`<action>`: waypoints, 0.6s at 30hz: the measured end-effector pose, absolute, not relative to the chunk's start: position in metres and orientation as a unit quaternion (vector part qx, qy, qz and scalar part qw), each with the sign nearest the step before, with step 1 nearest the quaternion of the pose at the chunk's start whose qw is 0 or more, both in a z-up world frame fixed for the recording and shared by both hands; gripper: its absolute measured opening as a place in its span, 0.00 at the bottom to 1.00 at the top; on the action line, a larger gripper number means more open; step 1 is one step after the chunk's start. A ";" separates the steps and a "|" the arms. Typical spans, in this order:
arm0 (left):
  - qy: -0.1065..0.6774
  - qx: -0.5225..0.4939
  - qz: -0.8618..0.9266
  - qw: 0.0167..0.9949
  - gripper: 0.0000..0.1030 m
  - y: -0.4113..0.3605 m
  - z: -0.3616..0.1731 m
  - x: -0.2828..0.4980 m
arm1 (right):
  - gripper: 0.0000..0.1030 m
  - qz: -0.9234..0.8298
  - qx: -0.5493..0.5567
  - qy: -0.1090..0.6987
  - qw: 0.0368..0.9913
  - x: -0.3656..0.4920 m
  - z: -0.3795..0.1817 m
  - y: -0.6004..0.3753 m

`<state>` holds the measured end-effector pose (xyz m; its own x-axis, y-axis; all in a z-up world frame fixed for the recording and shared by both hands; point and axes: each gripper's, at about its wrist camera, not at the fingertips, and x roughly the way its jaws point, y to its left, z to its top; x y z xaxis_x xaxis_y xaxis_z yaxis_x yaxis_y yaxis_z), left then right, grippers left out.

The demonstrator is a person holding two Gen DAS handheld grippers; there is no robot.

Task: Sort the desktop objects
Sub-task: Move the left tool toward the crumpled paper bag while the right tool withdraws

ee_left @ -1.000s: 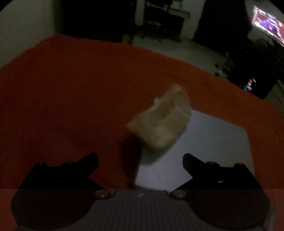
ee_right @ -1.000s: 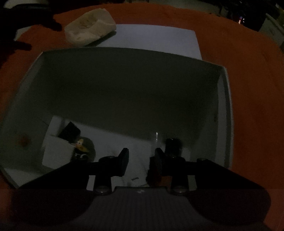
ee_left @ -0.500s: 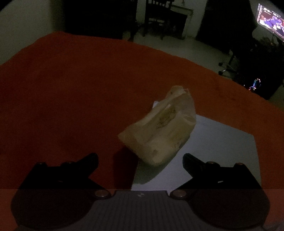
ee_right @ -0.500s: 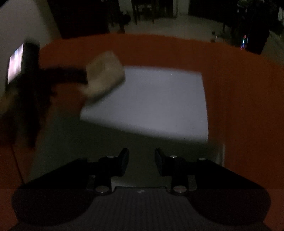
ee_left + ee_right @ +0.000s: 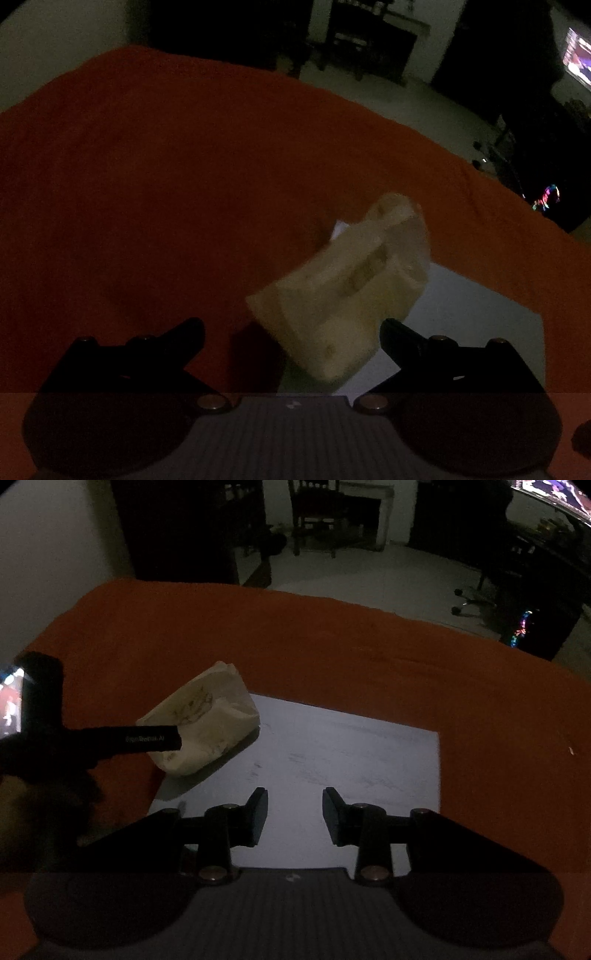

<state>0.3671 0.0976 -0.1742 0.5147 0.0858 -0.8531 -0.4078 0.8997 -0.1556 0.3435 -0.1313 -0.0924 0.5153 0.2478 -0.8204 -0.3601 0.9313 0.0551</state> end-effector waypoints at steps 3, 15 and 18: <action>0.475 -0.187 0.146 0.847 1.00 0.104 -0.182 0.371 | 0.35 0.170 -0.060 0.462 0.868 0.352 -0.104 -0.123; 0.470 -0.127 0.076 0.870 0.19 0.098 -0.194 0.374 | 0.40 0.155 -0.064 0.460 0.872 0.369 -0.129 -0.115; 0.458 -0.105 0.035 0.882 0.11 0.090 -0.189 0.370 | 0.41 0.152 -0.070 0.464 0.870 0.369 -0.136 -0.113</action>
